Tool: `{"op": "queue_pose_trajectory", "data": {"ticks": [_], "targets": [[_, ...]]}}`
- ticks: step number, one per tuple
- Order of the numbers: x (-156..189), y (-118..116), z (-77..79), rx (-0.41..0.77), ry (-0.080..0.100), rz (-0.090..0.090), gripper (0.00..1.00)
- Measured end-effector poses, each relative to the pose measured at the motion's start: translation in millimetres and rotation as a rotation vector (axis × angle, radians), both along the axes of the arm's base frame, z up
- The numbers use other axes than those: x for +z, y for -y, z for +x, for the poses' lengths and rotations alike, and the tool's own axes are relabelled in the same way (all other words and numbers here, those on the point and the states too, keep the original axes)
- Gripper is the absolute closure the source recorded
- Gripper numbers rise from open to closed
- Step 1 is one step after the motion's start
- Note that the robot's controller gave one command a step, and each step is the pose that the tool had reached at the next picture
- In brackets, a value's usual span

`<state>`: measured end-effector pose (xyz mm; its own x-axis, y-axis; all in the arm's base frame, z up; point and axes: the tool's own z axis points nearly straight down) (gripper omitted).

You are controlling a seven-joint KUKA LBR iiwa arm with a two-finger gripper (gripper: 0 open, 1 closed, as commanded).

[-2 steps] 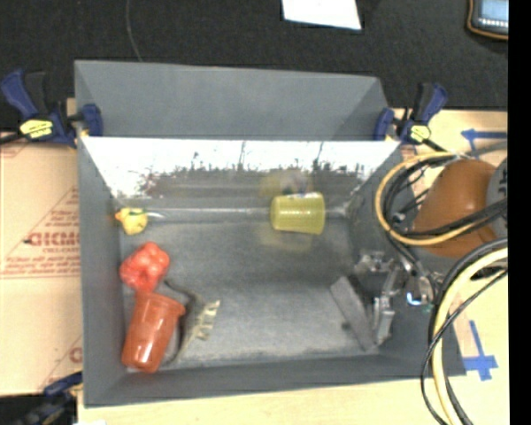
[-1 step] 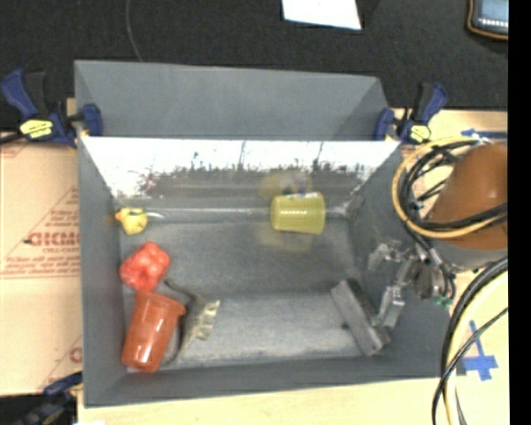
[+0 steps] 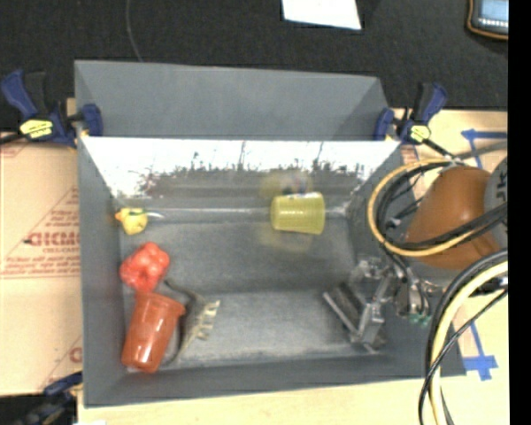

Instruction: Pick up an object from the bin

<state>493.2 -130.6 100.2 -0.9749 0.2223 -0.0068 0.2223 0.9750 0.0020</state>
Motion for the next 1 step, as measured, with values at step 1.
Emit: {"op": "queue_pose_trajectory", "data": {"ticks": [1], "targets": [[-30.1, 21.8, -1.8, -0.187, 0.014, -0.003, 0.0]]}}
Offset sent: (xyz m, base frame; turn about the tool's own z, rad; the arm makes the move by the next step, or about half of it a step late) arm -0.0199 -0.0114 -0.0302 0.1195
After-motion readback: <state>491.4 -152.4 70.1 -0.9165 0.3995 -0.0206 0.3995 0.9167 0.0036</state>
